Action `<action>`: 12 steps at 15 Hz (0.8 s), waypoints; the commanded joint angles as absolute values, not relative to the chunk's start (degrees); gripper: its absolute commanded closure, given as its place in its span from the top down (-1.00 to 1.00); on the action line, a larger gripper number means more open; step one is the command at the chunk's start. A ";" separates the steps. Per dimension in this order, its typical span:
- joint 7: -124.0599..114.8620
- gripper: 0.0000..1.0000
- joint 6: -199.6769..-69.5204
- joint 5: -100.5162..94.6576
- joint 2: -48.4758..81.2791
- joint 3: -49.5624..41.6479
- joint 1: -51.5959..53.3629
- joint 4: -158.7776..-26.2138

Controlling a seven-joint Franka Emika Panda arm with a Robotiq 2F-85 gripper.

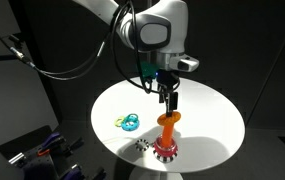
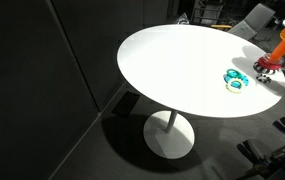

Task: Pick up the orange ring and put it on the ring holder

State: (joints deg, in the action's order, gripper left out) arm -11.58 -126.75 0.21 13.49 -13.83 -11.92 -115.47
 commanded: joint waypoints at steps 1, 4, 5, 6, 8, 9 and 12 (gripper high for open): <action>-9.73 1.00 -124.82 1.53 13.83 -13.53 -12.75 -114.10; -9.48 1.00 -124.75 1.65 13.88 -13.55 -12.80 -114.12; -9.46 1.00 -124.77 1.63 13.87 -13.56 -12.81 -114.15; -9.48 1.00 -124.73 1.62 13.92 -13.59 -12.84 -114.14; -9.49 1.00 -124.66 1.69 14.06 -13.72 -12.99 -113.95; -9.54 1.00 -124.64 1.68 14.07 -13.79 -13.04 -113.90; -9.50 1.00 -124.63 1.71 13.86 -14.00 -13.38 -113.89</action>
State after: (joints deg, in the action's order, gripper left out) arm -11.10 -126.57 0.46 13.64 -14.02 -12.32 -115.47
